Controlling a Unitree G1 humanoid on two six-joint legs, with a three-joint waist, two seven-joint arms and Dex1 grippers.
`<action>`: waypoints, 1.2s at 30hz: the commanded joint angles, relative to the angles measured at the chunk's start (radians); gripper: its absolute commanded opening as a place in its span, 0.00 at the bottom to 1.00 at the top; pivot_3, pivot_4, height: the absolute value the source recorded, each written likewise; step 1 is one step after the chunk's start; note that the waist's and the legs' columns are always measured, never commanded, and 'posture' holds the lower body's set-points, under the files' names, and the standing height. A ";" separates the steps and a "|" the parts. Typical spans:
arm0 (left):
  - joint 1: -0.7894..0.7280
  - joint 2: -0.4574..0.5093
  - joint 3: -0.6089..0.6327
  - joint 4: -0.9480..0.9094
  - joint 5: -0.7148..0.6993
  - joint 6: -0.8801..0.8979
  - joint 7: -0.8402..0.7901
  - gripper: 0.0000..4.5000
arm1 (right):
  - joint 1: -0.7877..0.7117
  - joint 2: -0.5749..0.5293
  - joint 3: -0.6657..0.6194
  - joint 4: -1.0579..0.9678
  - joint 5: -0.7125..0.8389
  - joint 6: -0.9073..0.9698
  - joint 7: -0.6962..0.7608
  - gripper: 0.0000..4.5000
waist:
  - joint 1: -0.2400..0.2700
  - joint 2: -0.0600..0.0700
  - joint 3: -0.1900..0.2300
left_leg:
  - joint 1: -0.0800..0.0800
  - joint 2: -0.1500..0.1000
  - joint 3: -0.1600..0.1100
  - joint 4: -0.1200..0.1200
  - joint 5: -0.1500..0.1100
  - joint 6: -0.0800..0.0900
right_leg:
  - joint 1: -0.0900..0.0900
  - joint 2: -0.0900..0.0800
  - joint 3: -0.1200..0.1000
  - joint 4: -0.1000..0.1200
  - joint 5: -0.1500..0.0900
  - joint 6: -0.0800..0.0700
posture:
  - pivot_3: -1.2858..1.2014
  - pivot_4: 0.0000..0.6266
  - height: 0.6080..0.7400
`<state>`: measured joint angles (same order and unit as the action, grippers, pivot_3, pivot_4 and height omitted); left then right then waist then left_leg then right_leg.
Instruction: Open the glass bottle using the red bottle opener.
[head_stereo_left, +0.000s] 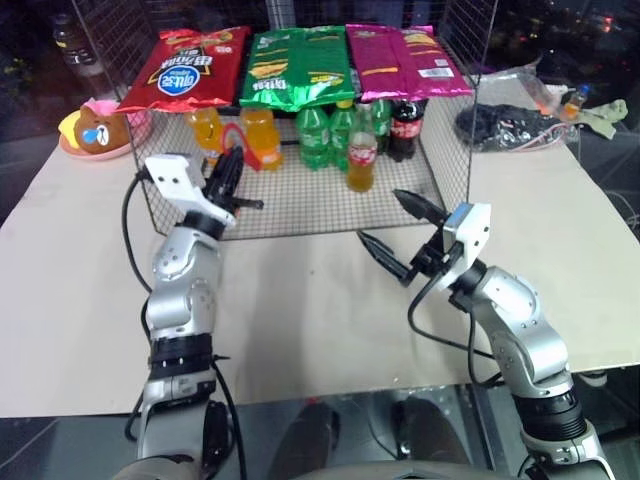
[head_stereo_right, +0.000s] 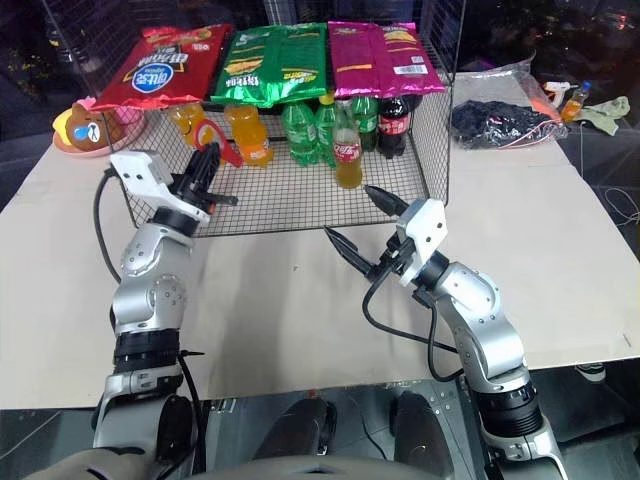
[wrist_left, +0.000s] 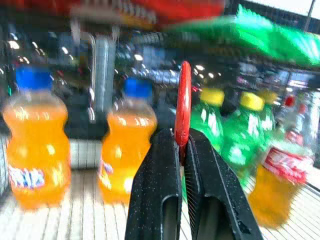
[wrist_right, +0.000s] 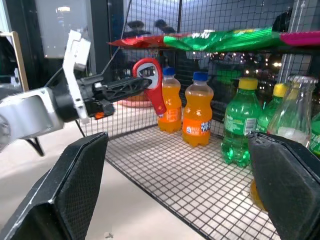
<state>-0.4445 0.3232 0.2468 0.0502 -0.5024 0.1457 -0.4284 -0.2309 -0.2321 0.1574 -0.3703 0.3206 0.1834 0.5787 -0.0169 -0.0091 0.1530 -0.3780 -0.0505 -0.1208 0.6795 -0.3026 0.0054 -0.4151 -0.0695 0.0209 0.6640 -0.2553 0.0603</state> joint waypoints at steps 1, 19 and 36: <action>0.018 0.004 -0.065 -0.125 -0.122 0.130 -0.121 0.01 | -0.001 0.002 0.016 -0.018 -0.022 0.080 -0.054 1.00 | 0.003 0.000 0.000 | 0.000 0.000 0.000 0.000 0.000 0.000 | 0.000 0.000 0.000 0.000 0.000 0.000 | 0.52 0.24 1.00; -0.007 0.082 -0.237 -0.106 -0.337 0.577 -0.553 0.01 | -0.101 -0.148 -0.141 -0.043 0.564 0.852 0.099 1.00 | 0.000 0.000 0.000 | -0.001 0.000 0.000 0.002 0.000 0.000 | 0.000 0.001 0.000 0.000 0.000 0.000 | 0.52 0.24 1.00; -0.019 0.020 -0.207 -0.064 -0.326 0.559 -0.543 0.00 | -0.124 -0.144 -0.181 -0.029 0.675 0.909 0.057 0.01 | -0.001 0.000 0.000 | -0.001 0.000 0.000 0.002 0.000 0.000 | 0.000 0.000 0.000 0.001 0.000 0.000 | 0.52 0.24 1.00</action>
<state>-0.4494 0.3410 0.0149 -0.0138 -0.8540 0.7237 -1.0036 -0.3529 -0.3752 -0.0468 -0.3491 0.9672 1.0838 0.6249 -0.0177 -0.0087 0.1532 -0.3791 -0.0502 -0.1211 0.6820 -0.3028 0.0059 -0.4150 -0.0692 0.0206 0.6648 -0.2553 0.0602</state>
